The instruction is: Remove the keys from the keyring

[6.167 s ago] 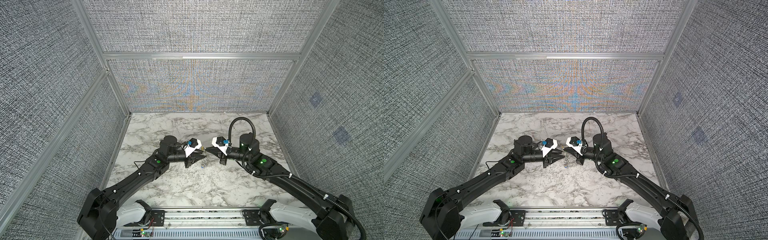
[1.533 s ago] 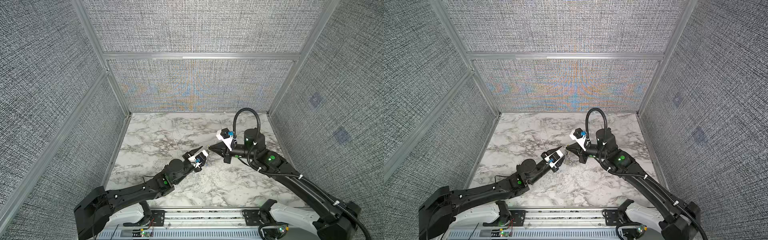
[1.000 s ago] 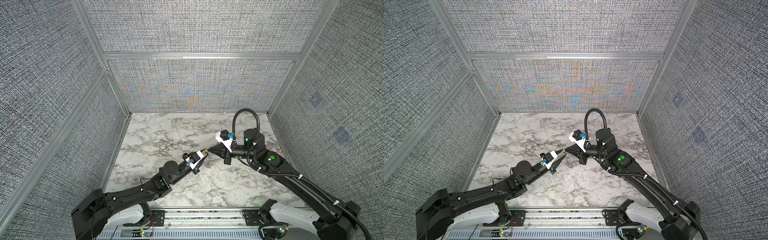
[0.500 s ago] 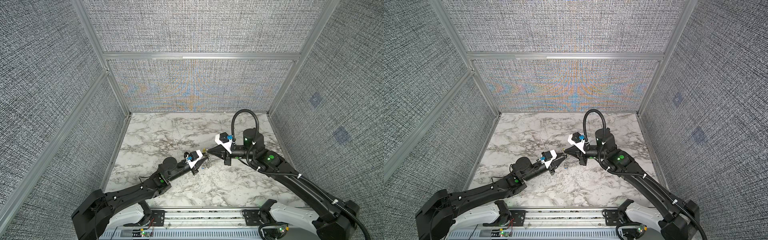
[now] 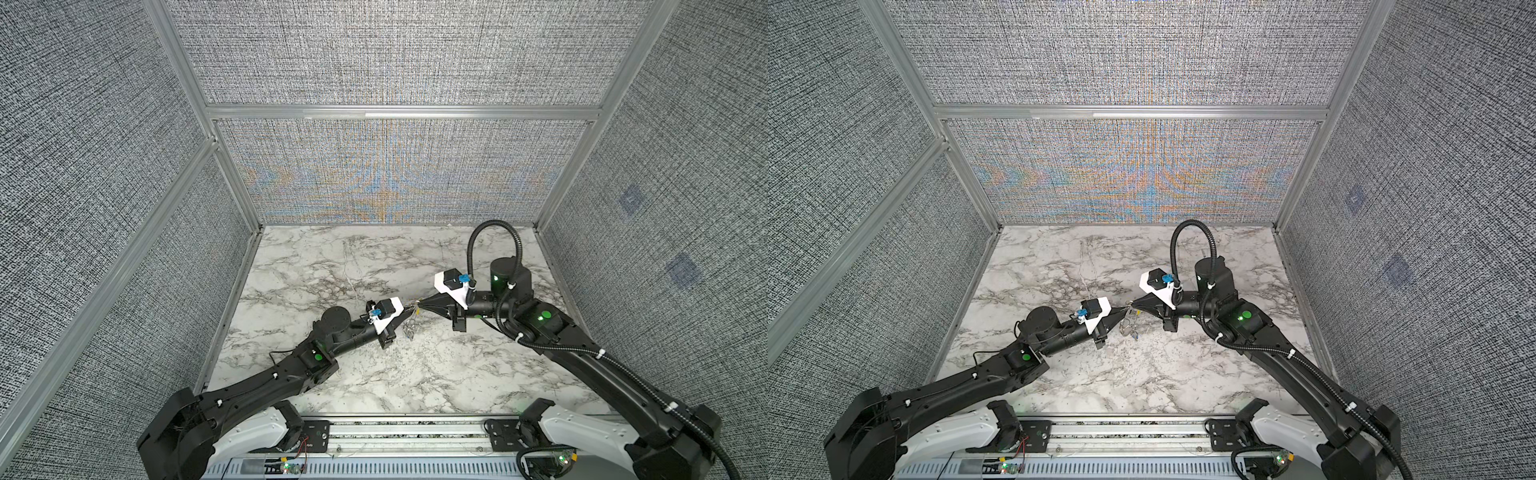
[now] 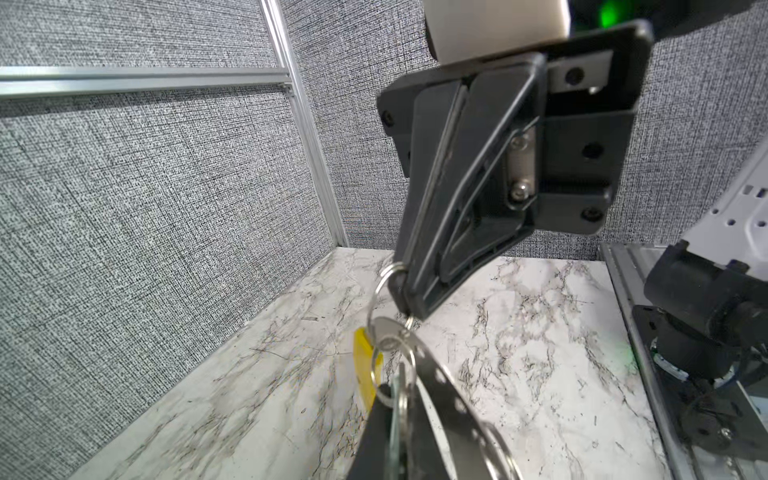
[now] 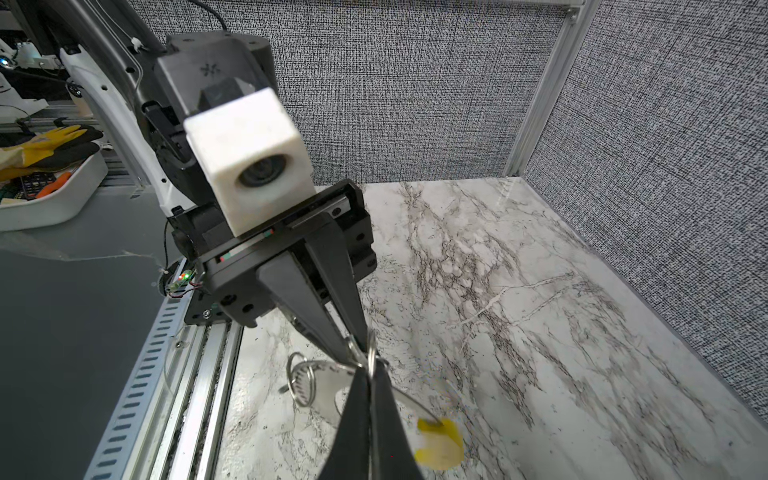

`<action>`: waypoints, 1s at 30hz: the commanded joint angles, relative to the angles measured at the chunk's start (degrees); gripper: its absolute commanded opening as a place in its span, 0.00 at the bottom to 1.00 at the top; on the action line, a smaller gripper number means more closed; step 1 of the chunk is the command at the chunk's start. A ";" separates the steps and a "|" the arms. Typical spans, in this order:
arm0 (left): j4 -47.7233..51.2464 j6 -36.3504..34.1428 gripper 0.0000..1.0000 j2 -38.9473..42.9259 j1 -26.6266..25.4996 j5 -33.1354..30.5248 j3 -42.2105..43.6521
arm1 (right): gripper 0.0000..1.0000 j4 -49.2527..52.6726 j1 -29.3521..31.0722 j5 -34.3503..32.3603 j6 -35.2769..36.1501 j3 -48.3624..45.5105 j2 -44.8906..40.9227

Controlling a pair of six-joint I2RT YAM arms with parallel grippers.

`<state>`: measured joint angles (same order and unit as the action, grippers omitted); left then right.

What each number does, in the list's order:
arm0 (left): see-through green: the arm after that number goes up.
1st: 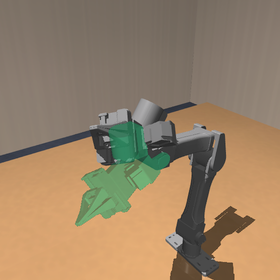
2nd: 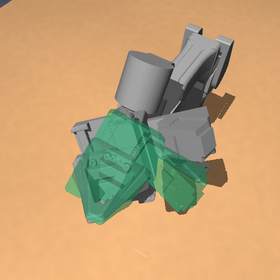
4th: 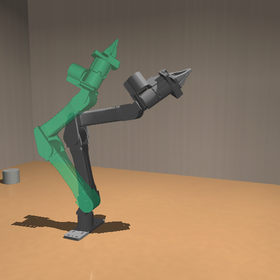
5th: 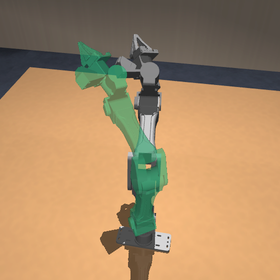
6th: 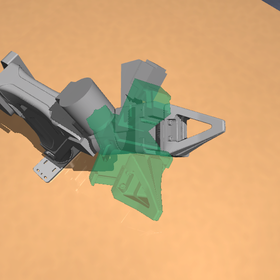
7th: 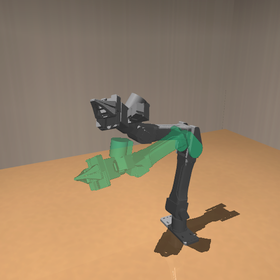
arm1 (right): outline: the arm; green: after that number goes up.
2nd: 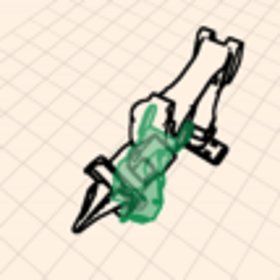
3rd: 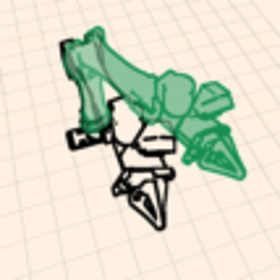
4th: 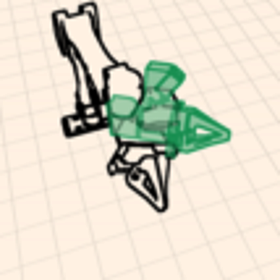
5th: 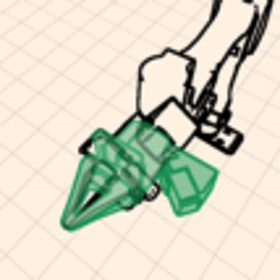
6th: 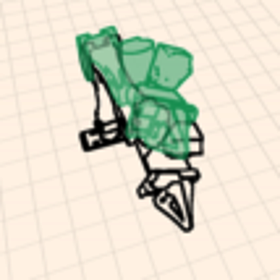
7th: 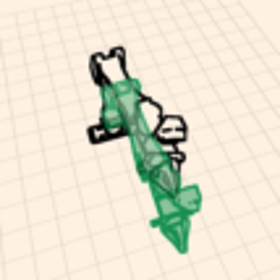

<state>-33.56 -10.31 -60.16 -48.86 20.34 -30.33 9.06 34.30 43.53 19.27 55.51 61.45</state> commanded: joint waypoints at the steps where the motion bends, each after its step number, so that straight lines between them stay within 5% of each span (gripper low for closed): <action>1: 8.99 -4.99 0.00 1.24 1.12 3.94 -2.43 | 0.00 1.37 -0.06 1.21 2.49 -0.06 -0.48; 17: 29.61 -15.90 0.00 -0.29 4.99 12.11 -13.73 | 0.00 3.92 -0.20 1.71 5.69 0.08 -0.02; 30: 36.51 -17.29 0.00 -2.94 7.19 16.93 -19.07 | 0.00 4.83 -0.14 -2.75 10.39 -1.10 -1.58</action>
<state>0.36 -27.03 -62.28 -42.33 34.30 -48.01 14.02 34.13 42.26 27.33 54.98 60.45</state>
